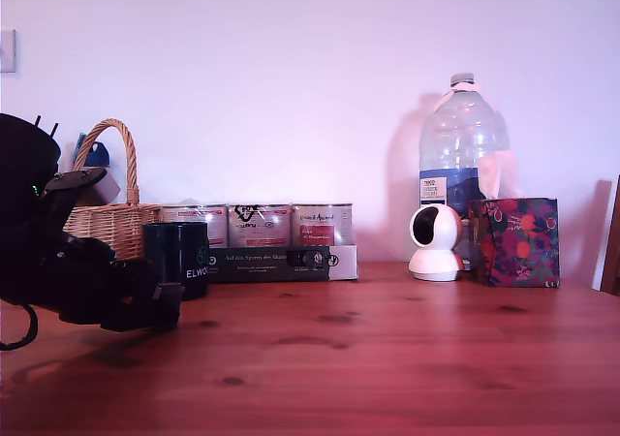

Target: Pick up the coffee capsules from the table one by one and drop them inside the nearest coffee cup

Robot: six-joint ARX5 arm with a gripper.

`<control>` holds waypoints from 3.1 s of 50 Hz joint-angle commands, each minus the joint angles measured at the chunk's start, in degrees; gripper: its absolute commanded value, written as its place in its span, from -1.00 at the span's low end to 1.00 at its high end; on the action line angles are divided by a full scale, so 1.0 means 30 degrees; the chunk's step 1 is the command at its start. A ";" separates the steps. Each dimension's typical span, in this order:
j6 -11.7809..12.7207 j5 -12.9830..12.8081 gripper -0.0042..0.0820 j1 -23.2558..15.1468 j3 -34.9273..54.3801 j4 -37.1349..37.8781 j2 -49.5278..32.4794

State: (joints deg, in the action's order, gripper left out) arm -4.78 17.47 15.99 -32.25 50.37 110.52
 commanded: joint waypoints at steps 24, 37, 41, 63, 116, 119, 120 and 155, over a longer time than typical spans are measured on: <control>0.0087 0.0015 -0.60 -0.0029 -0.0146 -0.4473 -0.3708; 0.0087 -0.0510 -0.60 -0.0576 -0.0153 -0.6754 -0.6309; 0.0095 -0.0525 -0.60 -0.0947 -0.0153 -0.7060 -0.6921; 0.0153 -0.0466 -0.60 -0.2346 -0.0226 -0.8080 -0.8131; 0.0204 -0.0503 -0.60 -0.2419 -1.6334 -2.1901 -0.2004; 0.0080 -0.0510 -0.60 -0.2419 -1.7376 -2.2586 -0.1311; 0.0080 -0.0546 -0.60 -0.2419 -1.7719 -2.2906 -0.1151; -0.0437 -0.1129 -0.60 -0.2419 -2.3256 -2.8436 0.3344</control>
State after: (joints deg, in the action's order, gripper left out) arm -5.23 14.39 8.84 -101.58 -34.85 119.39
